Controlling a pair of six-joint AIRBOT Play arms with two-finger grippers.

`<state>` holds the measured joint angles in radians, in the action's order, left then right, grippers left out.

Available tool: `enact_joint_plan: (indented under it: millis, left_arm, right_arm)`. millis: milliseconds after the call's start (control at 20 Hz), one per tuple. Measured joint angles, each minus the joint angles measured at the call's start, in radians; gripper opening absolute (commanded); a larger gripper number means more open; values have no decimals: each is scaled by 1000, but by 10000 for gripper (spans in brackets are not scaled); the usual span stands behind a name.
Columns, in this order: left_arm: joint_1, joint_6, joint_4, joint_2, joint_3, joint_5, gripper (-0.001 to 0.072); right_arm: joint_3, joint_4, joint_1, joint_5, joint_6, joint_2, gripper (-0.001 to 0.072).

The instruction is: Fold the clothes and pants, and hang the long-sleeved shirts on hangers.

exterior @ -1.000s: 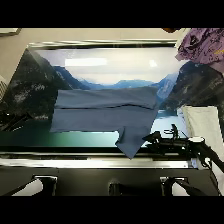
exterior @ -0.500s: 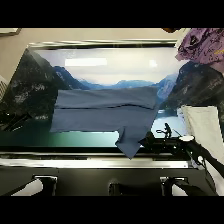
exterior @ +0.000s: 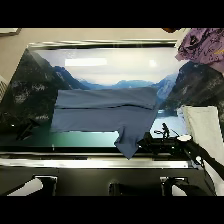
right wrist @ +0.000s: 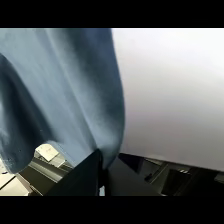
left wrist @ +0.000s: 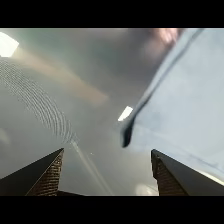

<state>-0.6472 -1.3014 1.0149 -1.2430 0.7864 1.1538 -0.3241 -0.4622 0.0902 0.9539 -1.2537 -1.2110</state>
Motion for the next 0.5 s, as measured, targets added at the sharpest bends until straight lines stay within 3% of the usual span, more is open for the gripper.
enact_joint_plan:
  millis: [250, 500]
  left_arm:
    - [13, 100, -121, -69, -56, -1, 608]
    - [63, 137, -205, -140, -65, -16, 590]
  right_arm:
    - [0, 0, -1, 13, 0, 1, 30]
    - [0, 2, -1, 21, 0, 1, 30]
